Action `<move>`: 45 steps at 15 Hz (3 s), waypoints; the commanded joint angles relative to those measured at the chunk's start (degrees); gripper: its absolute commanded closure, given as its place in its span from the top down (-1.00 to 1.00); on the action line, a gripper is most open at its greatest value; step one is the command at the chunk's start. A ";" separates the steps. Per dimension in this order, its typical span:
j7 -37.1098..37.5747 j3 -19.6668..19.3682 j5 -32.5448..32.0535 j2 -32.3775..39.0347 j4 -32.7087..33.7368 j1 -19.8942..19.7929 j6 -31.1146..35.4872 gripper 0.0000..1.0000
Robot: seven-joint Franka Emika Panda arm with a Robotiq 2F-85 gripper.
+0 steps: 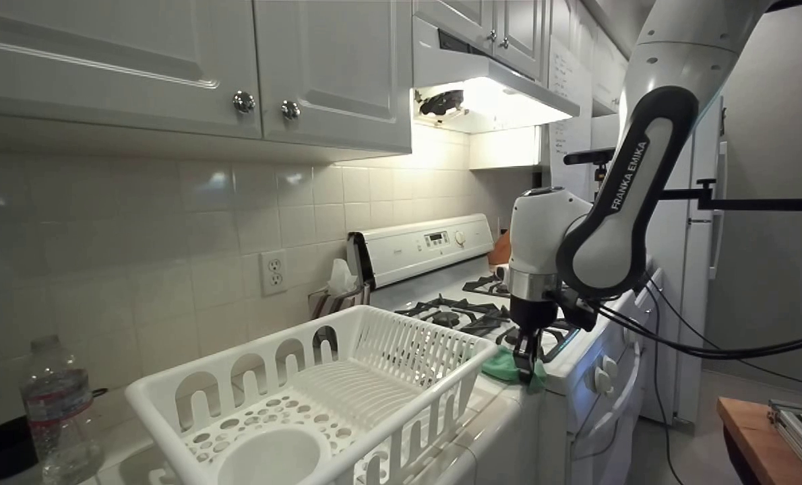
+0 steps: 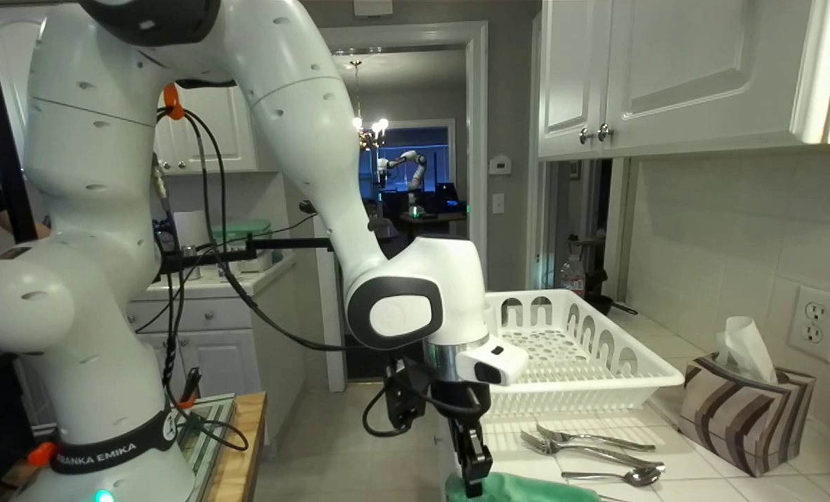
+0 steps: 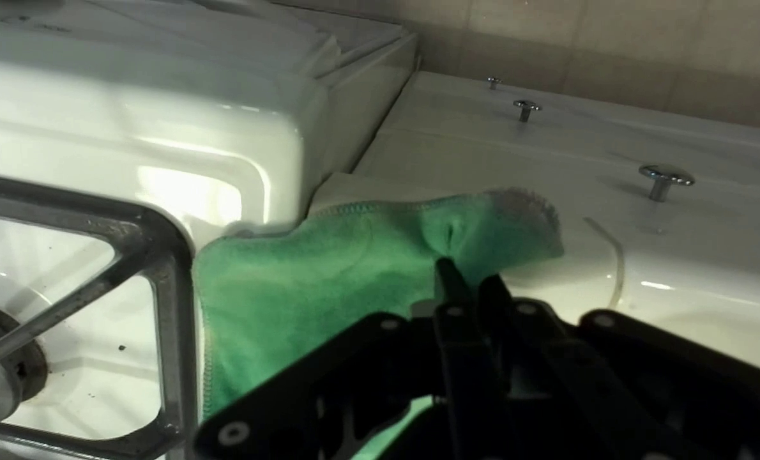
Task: Hang the green towel on the dishrack.
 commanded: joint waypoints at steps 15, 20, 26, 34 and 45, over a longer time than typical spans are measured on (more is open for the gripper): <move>-4.39 7.39 -1.85 -20.92 2.55 -2.43 -24.93 -0.96; -4.87 9.74 -0.51 -23.38 5.48 -1.79 -24.32 -0.96; -4.87 13.34 -0.05 -25.38 8.25 -0.33 -23.18 -0.96; -6.13 17.11 4.57 -24.15 9.95 3.69 -19.52 -0.96; -3.94 21.06 1.32 -18.64 8.55 5.35 -11.73 -0.96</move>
